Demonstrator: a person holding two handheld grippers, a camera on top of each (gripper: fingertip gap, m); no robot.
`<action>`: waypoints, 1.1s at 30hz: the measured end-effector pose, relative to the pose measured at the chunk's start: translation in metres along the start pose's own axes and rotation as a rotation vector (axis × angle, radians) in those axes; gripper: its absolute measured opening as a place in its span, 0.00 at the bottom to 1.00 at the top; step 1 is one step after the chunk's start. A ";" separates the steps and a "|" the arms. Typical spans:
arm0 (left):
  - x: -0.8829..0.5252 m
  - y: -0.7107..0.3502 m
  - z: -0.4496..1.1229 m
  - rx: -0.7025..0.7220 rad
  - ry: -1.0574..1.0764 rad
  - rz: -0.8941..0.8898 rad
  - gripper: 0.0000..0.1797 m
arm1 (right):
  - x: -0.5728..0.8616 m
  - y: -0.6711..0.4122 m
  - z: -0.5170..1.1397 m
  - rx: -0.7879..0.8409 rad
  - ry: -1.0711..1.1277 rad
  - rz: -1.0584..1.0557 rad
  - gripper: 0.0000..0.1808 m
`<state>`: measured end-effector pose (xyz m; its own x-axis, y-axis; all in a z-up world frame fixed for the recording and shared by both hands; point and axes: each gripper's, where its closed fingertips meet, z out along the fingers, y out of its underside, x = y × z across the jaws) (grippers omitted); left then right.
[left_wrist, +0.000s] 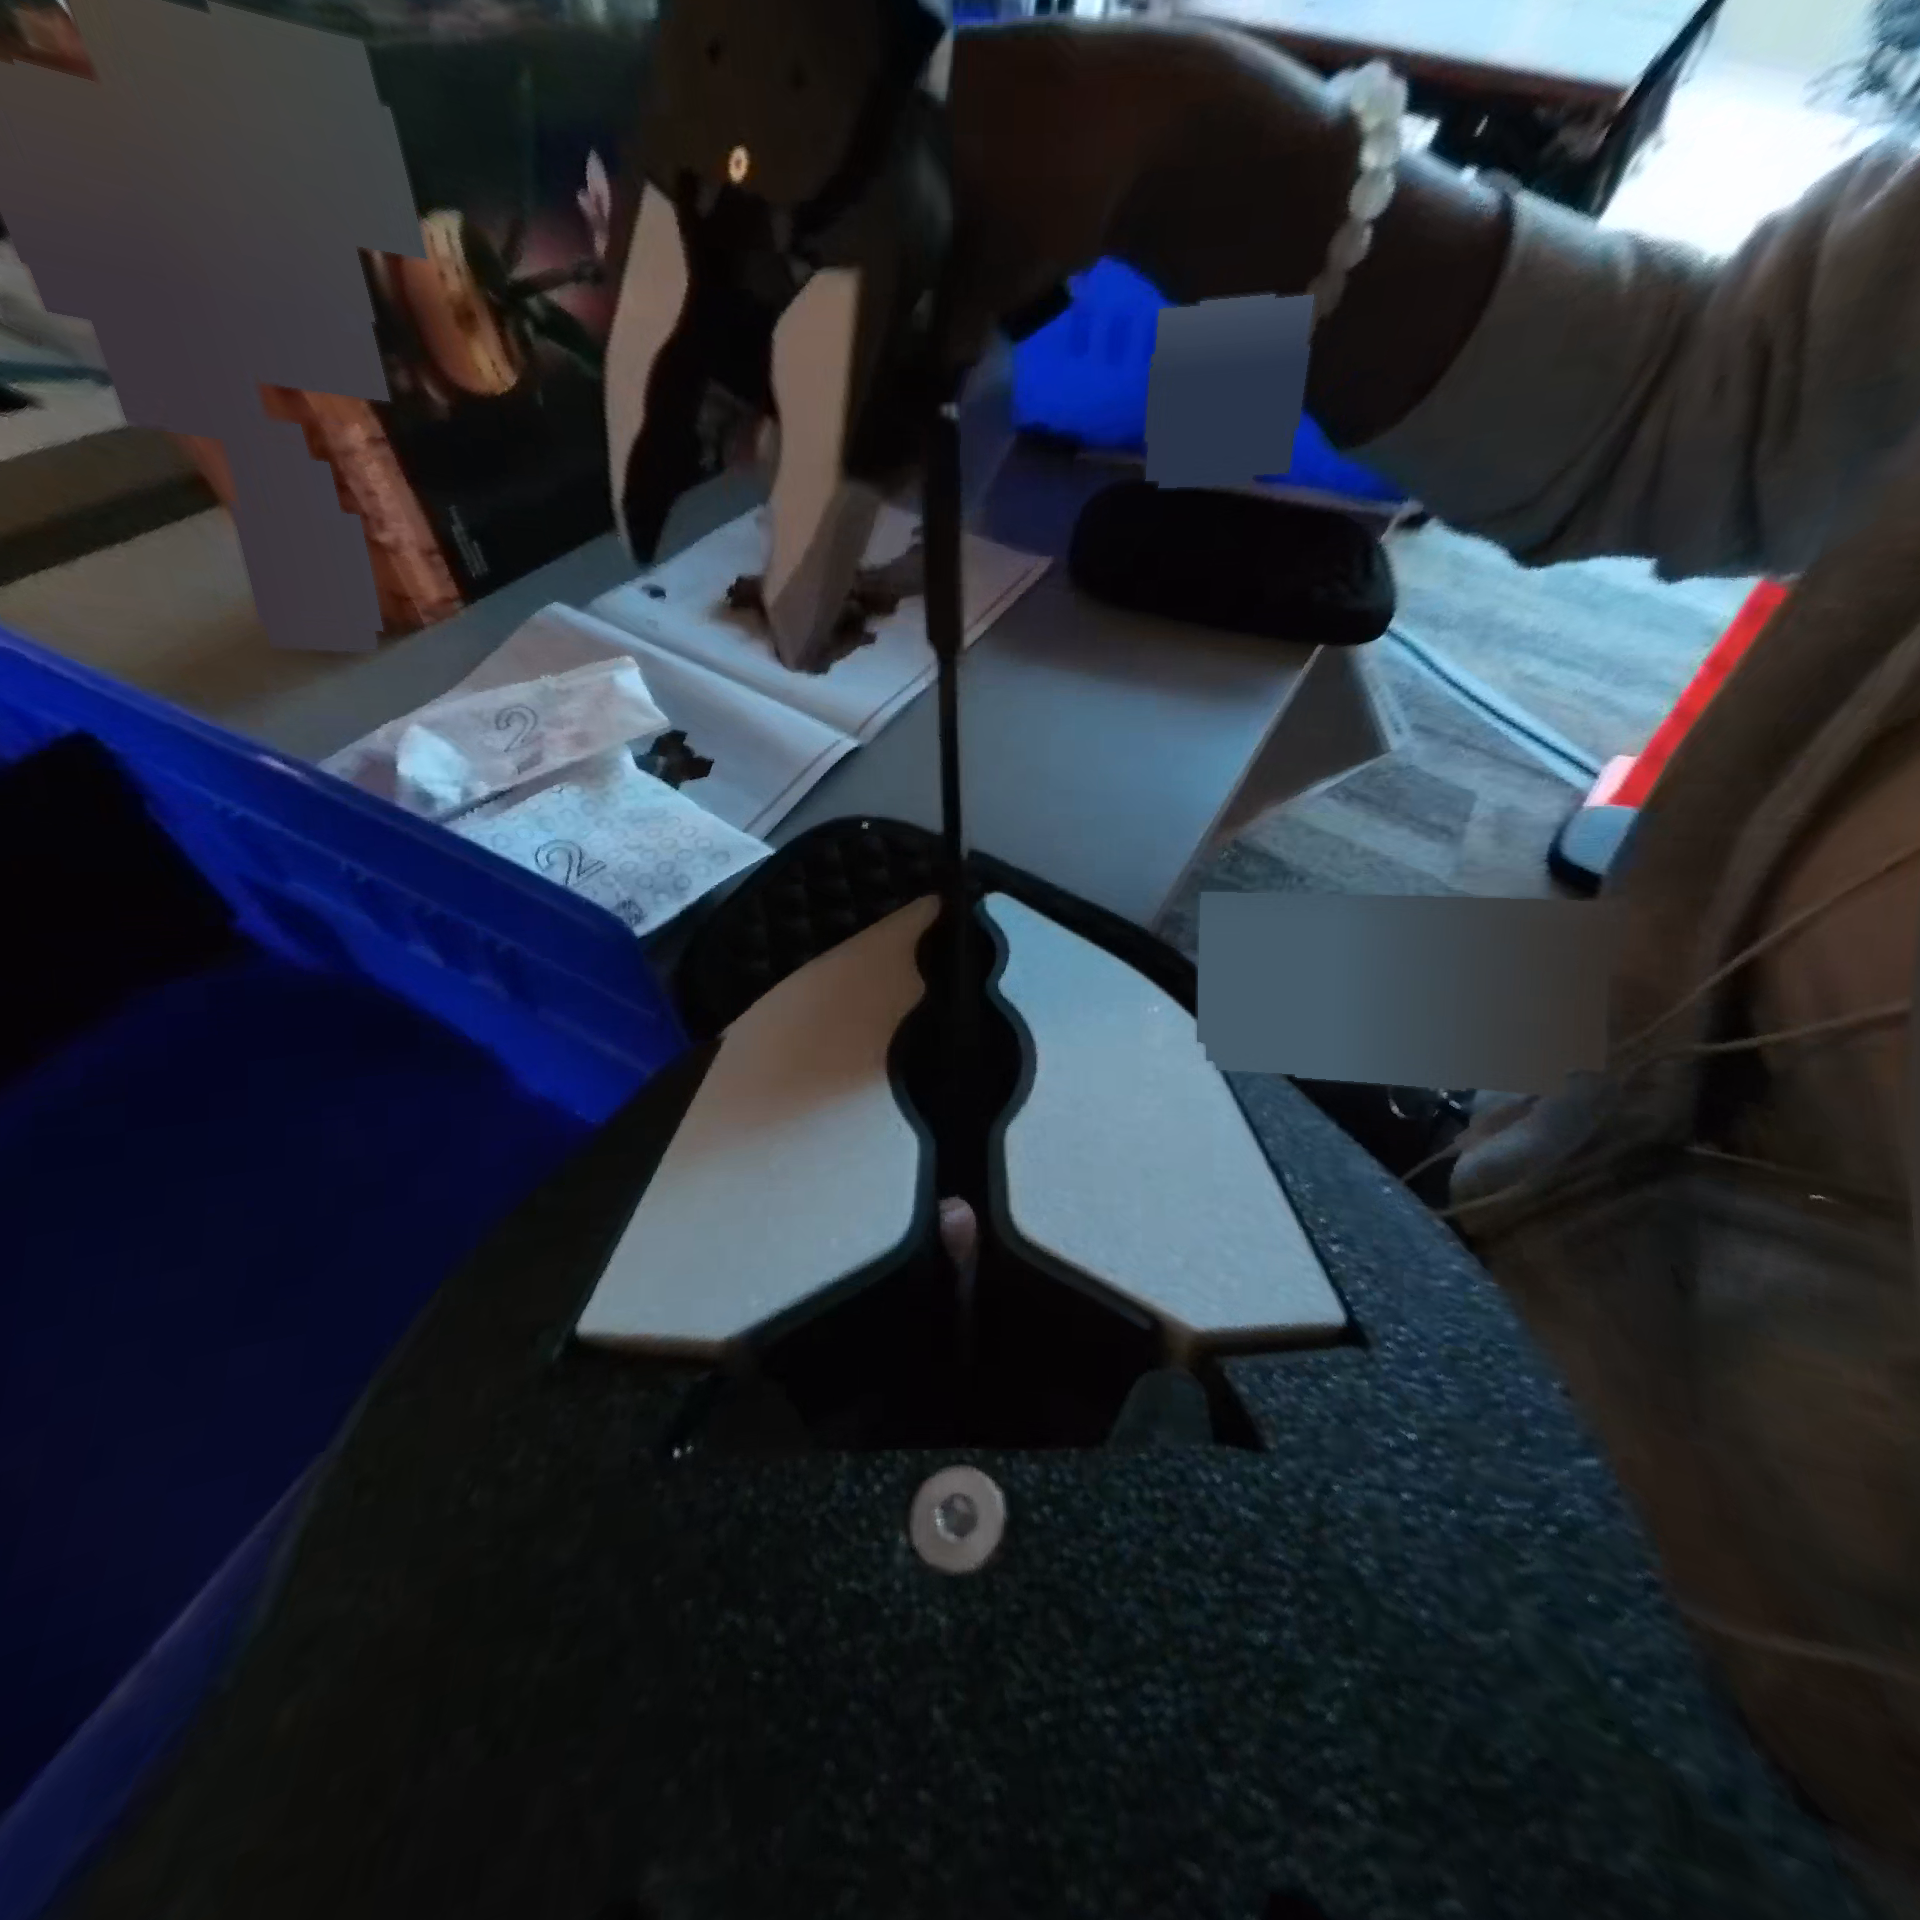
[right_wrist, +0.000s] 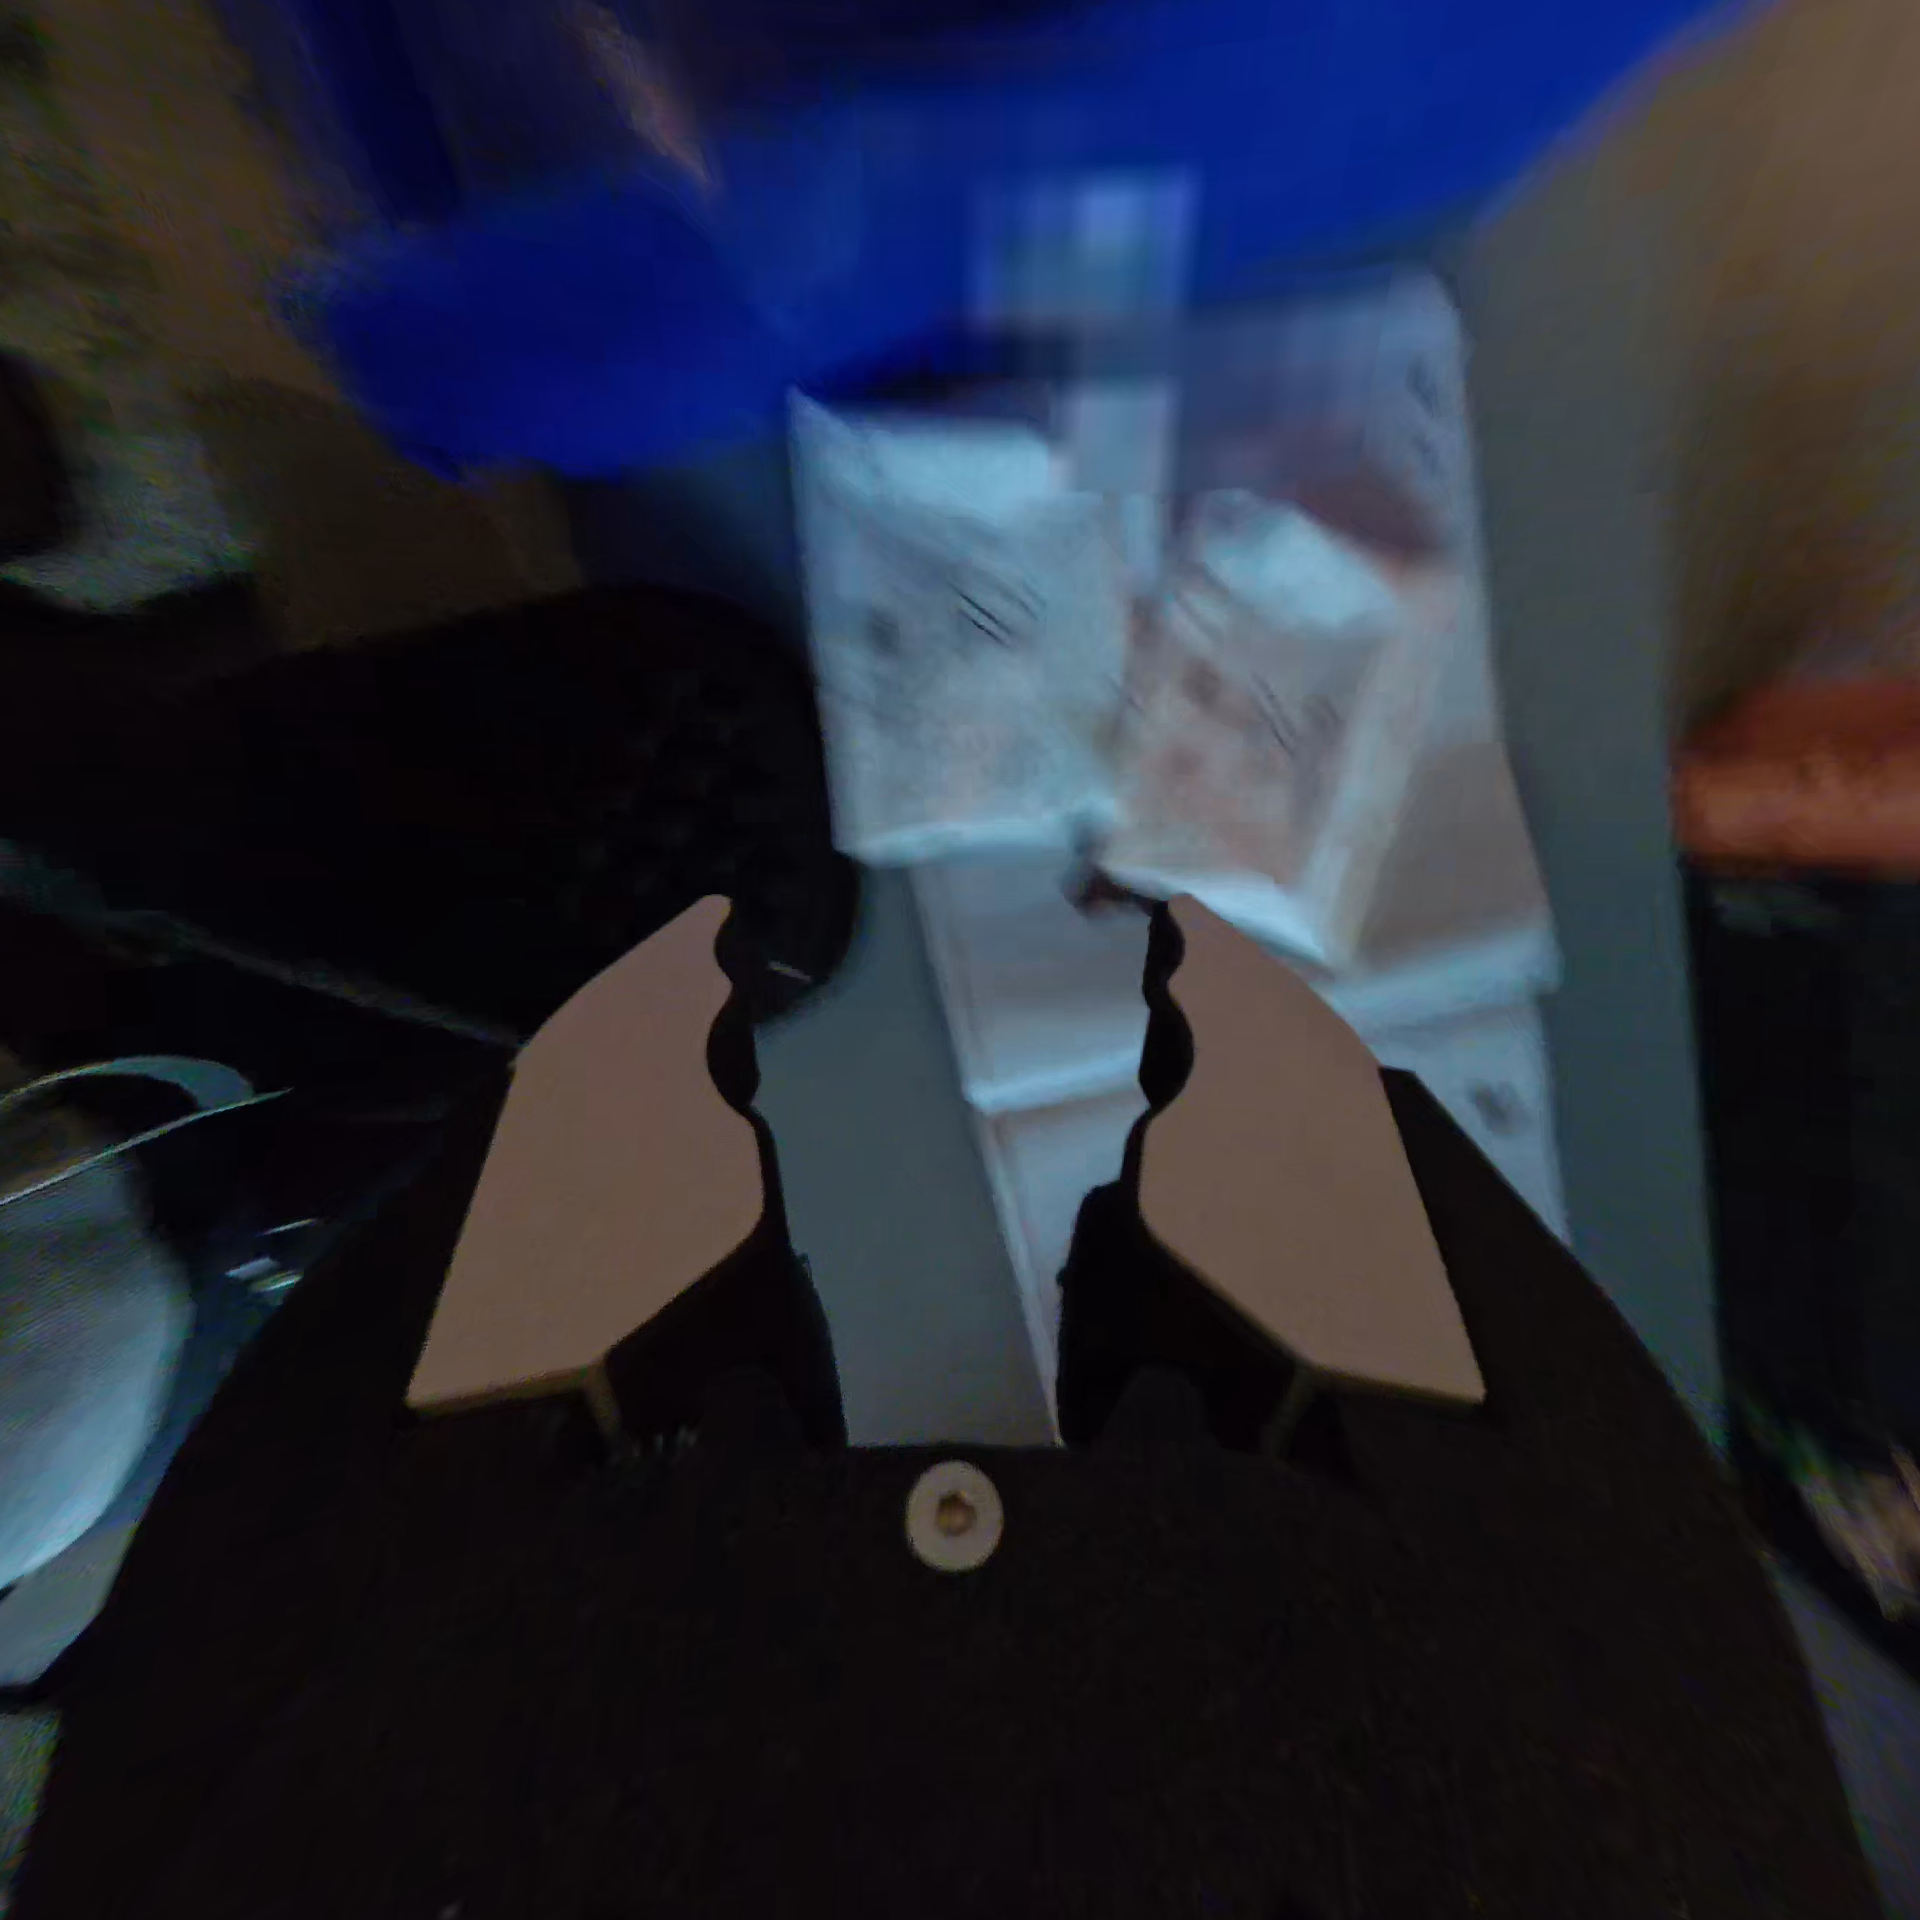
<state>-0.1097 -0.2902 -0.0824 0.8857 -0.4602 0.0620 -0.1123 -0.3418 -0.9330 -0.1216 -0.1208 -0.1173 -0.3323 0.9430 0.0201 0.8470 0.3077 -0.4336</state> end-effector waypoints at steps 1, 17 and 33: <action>-0.001 -0.002 -0.003 0.017 -0.003 0.001 0.00 | -0.019 -0.014 -0.007 0.078 -0.108 -0.048 0.40; -0.045 -0.009 -0.048 0.326 -0.098 -0.137 0.08 | -0.136 -0.096 0.000 0.136 -0.406 -0.567 0.01; -0.128 0.075 -0.096 -0.124 -0.763 -0.091 0.03 | -0.054 -0.186 0.064 -0.542 -0.195 -0.347 0.00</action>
<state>-0.2744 -0.3353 -0.1264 0.9539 0.2500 -0.1661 -0.0337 -0.4608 -0.8869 -0.2876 -0.2375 -0.0948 -0.6488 0.7533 -0.1081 0.7491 0.6572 0.0836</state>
